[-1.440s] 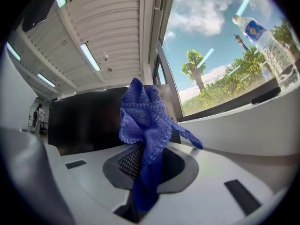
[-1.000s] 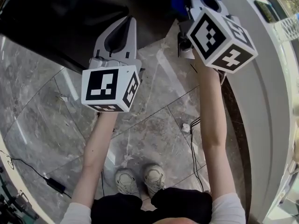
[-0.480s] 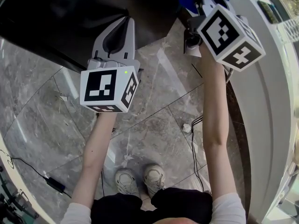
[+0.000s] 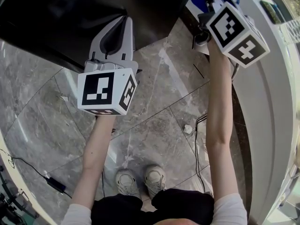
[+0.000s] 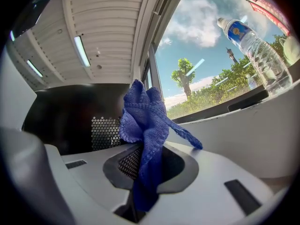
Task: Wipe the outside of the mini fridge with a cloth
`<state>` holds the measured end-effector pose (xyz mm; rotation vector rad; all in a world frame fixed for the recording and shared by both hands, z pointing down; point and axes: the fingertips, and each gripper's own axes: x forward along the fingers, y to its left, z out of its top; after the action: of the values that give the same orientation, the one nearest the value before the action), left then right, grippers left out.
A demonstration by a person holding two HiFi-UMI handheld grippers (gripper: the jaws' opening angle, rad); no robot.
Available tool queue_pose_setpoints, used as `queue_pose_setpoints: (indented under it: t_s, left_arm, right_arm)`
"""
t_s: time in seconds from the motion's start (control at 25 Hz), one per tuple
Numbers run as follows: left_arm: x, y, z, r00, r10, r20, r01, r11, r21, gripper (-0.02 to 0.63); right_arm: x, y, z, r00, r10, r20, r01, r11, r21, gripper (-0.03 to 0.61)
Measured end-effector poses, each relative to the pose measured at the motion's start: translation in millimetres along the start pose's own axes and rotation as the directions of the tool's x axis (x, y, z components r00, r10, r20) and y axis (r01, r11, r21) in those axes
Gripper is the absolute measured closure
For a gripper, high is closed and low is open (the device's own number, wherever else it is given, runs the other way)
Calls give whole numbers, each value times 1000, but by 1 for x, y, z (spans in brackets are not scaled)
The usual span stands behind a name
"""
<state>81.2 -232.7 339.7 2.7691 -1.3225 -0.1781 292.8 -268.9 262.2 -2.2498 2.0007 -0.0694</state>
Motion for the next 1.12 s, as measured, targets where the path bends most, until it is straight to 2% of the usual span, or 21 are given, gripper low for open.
queue_pose_setpoints:
  t_s: [0.2,0.36,0.56,0.76,0.96,1.12]
  left_arm:
    - [-3,2,3,1000,9,3,-9,1000,12,609]
    - [-12,6,8,1000,24,6,-24,1000,13,609]
    - [-31,11,10,999,46,-1,-46,999,6,609]
    - [-57,20,13,996,84,-15,-84,996,6,609]
    - [-89,43,23,989,150,-13,-149,989,20,609]
    - [-115,64,39,978,211,5,-211,975,65,609]
  right_arm:
    - [-8,-4,-2,1000,-2,-1,2,1000,13,494]
    - [-21,13,-1,999,41,4,-41,999,31,494]
    - [-45,33,-1,995,98,13,-98,990,101,494]
    - [-64,70,-13,985,170,-16,-166,977,132,494]
    - [-86,118,-25,960,276,-46,-266,951,156,494]
    - [-97,172,-31,921,385,-61,-370,914,168,494]
